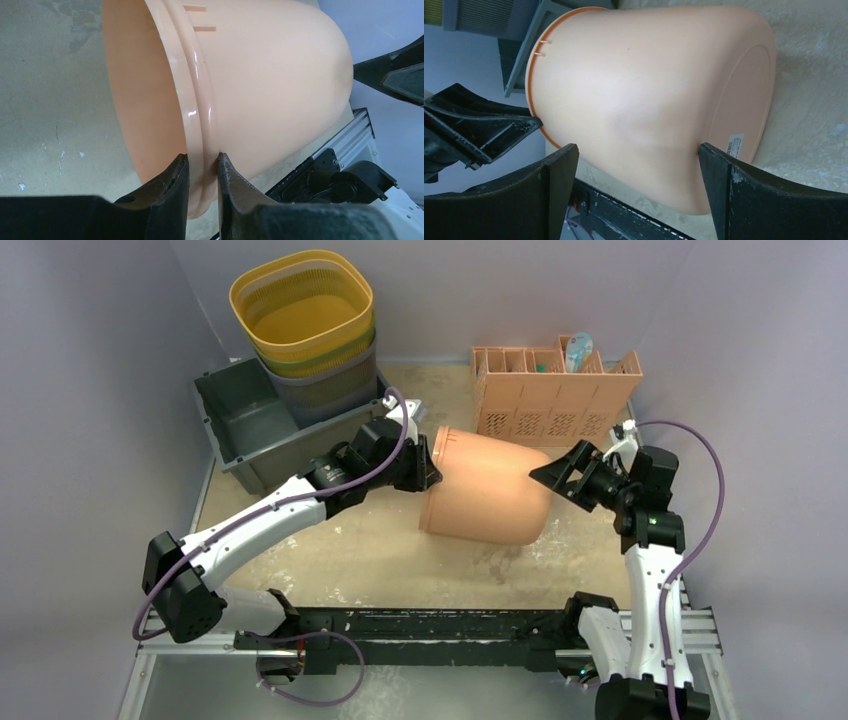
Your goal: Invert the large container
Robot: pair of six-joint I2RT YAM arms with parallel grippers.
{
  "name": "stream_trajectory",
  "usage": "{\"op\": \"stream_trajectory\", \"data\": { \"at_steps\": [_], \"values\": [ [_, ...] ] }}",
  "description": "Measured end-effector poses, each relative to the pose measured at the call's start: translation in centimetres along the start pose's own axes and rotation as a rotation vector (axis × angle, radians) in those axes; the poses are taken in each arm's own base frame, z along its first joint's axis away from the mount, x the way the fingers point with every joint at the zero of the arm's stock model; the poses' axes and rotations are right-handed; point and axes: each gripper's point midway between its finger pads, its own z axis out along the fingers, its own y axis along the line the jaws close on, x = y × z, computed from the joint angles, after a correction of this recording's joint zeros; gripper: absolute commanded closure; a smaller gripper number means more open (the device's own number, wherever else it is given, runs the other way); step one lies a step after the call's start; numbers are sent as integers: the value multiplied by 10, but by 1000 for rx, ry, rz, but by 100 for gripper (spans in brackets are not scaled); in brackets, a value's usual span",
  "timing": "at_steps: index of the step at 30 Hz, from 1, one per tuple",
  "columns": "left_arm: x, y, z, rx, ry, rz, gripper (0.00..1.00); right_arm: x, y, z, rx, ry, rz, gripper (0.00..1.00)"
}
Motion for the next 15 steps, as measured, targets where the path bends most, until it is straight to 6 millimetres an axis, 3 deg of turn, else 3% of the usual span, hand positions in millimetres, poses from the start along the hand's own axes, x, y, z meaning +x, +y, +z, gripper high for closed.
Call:
{"op": "stream_trajectory", "data": {
  "at_steps": [9,15],
  "values": [
    [-3,-1,10,8,-14,-1,100,-5,29,-4,-135,-2,-18,17],
    [-4,-5,14,24,-15,-1,100,-8,40,-10,-163,-4,-33,8]
  ]
}}
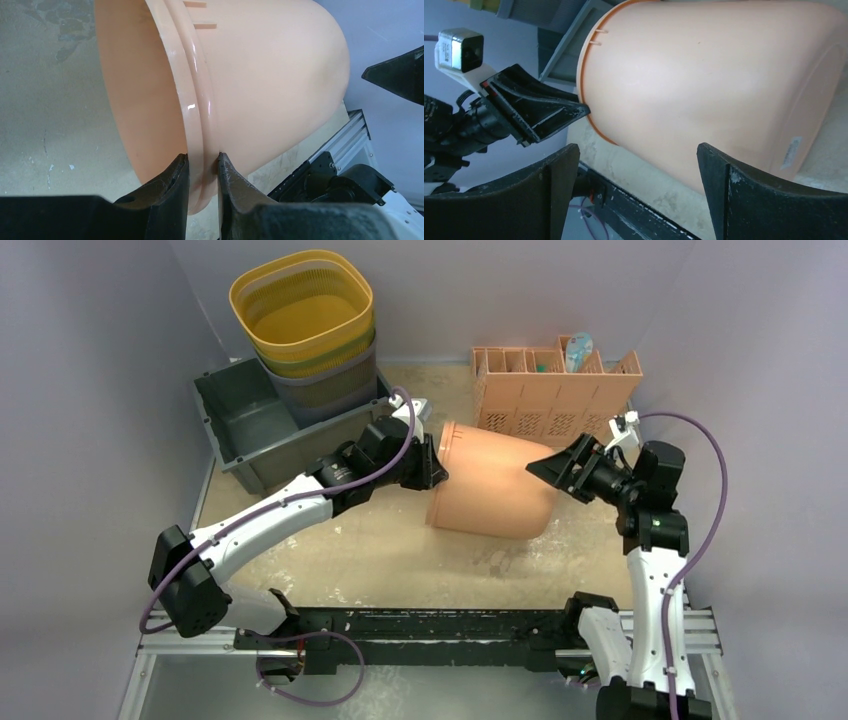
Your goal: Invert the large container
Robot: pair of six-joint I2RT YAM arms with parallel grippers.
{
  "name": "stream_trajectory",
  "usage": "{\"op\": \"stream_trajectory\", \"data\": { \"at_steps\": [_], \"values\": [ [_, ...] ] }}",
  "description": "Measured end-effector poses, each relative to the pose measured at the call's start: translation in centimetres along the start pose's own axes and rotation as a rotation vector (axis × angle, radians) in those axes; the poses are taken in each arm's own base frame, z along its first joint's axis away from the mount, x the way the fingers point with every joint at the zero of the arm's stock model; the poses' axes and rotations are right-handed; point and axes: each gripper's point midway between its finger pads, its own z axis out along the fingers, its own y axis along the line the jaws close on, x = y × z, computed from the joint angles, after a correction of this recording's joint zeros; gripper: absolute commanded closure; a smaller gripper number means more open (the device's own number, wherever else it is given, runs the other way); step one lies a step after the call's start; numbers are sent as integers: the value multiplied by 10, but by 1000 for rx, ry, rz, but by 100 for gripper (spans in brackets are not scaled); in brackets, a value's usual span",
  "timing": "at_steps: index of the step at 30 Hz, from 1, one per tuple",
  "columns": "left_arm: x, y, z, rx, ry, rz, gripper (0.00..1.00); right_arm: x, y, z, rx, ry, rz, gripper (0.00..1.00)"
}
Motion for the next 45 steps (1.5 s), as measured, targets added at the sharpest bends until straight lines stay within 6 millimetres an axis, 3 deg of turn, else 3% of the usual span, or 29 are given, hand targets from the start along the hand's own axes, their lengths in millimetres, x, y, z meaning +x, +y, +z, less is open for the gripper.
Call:
{"op": "stream_trajectory", "data": {
  "at_steps": [4,8,11,16,22,32,38,45],
  "values": [
    [0,0,0,-1,1,0,97,-14,-10,-6,118,-64,-7,5],
    [1,1,0,-4,3,3,66,-20,-31,-9,238,-102,0,4],
    [3,4,-2,-20,15,18,58,-21,-40,-8,277,-102,3,4],
    [12,17,-4,-72,50,39,55,-18,-52,-4,297,-92,7,3],
    [21,28,-5,-119,83,59,64,-4,-67,4,299,-53,34,3],
    [23,32,-1,-134,102,92,45,8,-70,9,273,-30,63,3],
    [1,25,-3,-131,62,150,39,11,-71,9,272,-25,68,3],
    [-30,12,-7,-102,-23,234,39,17,-72,10,260,-9,81,3]
  ]
}}
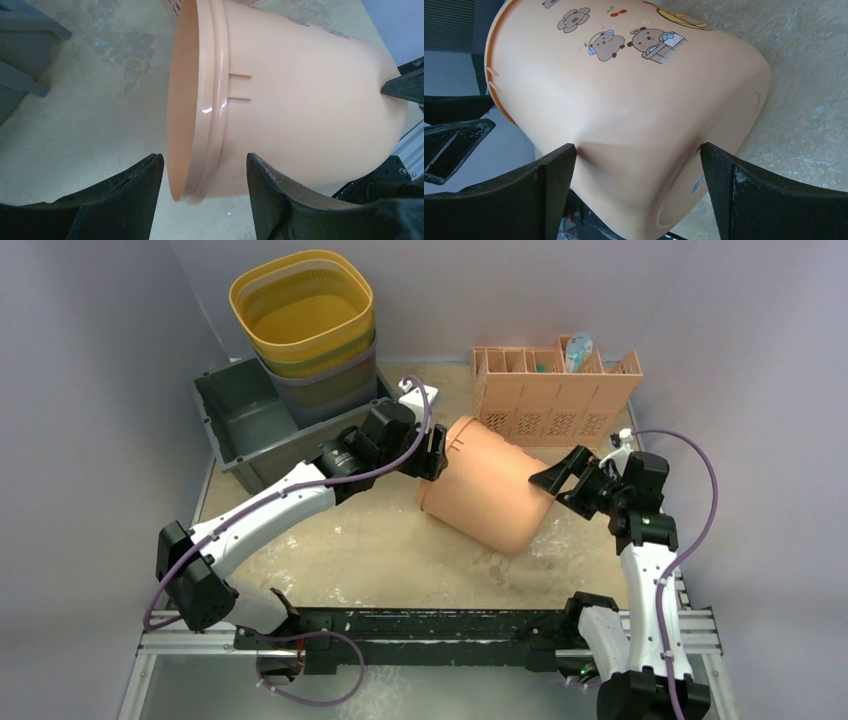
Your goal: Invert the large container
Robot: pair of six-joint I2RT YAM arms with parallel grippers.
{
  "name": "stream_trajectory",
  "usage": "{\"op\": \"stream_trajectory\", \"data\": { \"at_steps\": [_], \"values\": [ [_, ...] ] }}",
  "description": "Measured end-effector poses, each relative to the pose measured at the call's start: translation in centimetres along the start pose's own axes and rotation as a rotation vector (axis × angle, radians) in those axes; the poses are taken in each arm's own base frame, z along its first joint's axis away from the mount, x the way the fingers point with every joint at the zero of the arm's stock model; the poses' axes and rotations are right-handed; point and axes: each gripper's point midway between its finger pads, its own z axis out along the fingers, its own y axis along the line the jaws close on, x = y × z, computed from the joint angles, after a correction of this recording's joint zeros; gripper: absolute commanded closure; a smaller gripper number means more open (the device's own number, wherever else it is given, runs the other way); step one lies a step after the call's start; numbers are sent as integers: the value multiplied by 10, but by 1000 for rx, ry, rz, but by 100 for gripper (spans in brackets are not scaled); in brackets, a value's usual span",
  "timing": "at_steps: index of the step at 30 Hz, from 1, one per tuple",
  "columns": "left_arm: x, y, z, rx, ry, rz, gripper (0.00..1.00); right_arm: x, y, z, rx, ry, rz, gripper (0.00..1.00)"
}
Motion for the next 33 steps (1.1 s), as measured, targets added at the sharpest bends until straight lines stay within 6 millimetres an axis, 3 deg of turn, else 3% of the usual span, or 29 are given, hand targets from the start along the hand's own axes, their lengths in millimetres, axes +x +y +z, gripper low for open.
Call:
{"op": "stream_trajectory", "data": {
  "at_steps": [7,11,21,33],
  "values": [
    [-20,-4,12,-6,-31,29,42,1,0,1,-9,-3,0,3],
    [-17,-1,28,-29,-8,45,51,3,1,0,-13,1,0,3],
    [-21,-2,34,-28,-28,45,100,7,10,-6,-54,13,6,6],
    [-24,6,40,-33,-46,27,100,-6,43,-22,-177,-71,25,9]
  ]
}}
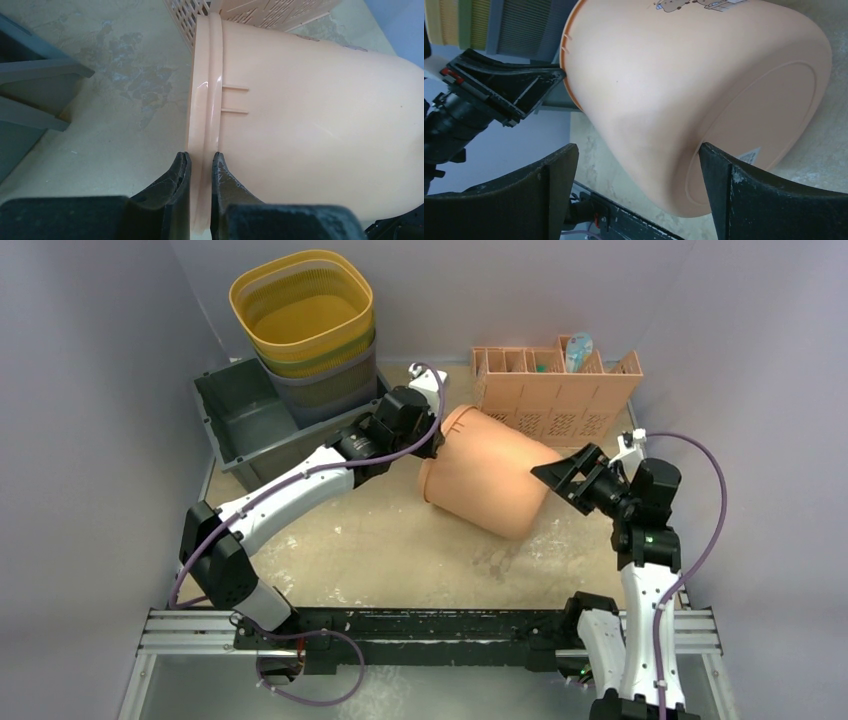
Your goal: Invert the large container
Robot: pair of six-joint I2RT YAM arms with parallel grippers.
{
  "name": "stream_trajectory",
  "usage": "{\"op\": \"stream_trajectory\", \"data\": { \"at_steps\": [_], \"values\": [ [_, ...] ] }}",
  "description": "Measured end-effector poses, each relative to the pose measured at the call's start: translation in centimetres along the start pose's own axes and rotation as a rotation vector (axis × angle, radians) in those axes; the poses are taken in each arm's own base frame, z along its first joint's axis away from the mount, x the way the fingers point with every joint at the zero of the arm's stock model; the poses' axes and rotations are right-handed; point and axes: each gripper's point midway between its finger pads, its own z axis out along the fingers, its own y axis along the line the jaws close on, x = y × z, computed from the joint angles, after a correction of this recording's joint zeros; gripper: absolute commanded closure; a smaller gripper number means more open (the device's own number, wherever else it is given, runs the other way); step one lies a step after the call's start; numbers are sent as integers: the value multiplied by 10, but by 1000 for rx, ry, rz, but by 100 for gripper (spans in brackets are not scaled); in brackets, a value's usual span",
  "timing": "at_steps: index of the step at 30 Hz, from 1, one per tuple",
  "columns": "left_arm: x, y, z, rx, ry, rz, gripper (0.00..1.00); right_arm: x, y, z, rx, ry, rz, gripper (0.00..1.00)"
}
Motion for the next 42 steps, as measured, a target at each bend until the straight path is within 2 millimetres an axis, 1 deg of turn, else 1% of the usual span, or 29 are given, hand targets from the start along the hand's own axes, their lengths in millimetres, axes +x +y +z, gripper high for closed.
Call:
{"op": "stream_trajectory", "data": {
  "at_steps": [6,7,10,15,17,19,21,23,26,28,30,33,35,37,39,42],
  "values": [
    [0,1,5,21,-13,-37,100,-10,13,-4,-25,-33,8,9],
    [-2,0,7,34,-27,-67,100,-17,21,-7,-38,-54,-8,9],
    [-2,-1,9,46,-30,-90,100,-22,28,-10,-46,-68,-21,9],
    [1,-5,17,79,-32,-154,100,-37,47,-19,-64,-105,-61,8],
    [4,-7,22,97,-24,-180,100,-43,57,-25,-77,-121,-82,8],
    [12,-12,24,127,0,-186,100,-47,73,-31,-115,-131,-111,8],
    [28,-19,25,162,46,-199,100,-51,85,-36,-150,-140,-139,8],
    [58,-32,24,214,129,-208,100,-46,97,-40,-193,-121,-156,8],
    [96,-52,17,284,228,-215,100,-38,102,-41,-225,-78,-157,7],
    [112,-58,14,310,268,-224,100,-36,101,-40,-227,-65,-152,7],
    [124,-59,14,320,293,-246,100,-36,100,-38,-224,-57,-146,7],
    [130,-63,14,329,302,-270,100,-35,97,-37,-218,-51,-144,6],
    [129,-70,14,343,293,-275,100,-34,94,-36,-208,-46,-141,6],
    [129,-85,13,376,282,-268,100,-33,91,-36,-196,-43,-140,6],
    [134,-101,13,406,286,-267,98,-33,88,-35,-179,-47,-140,6],
    [142,-125,18,446,294,-269,93,-38,82,-34,-122,-51,-146,7]
  ]
}}
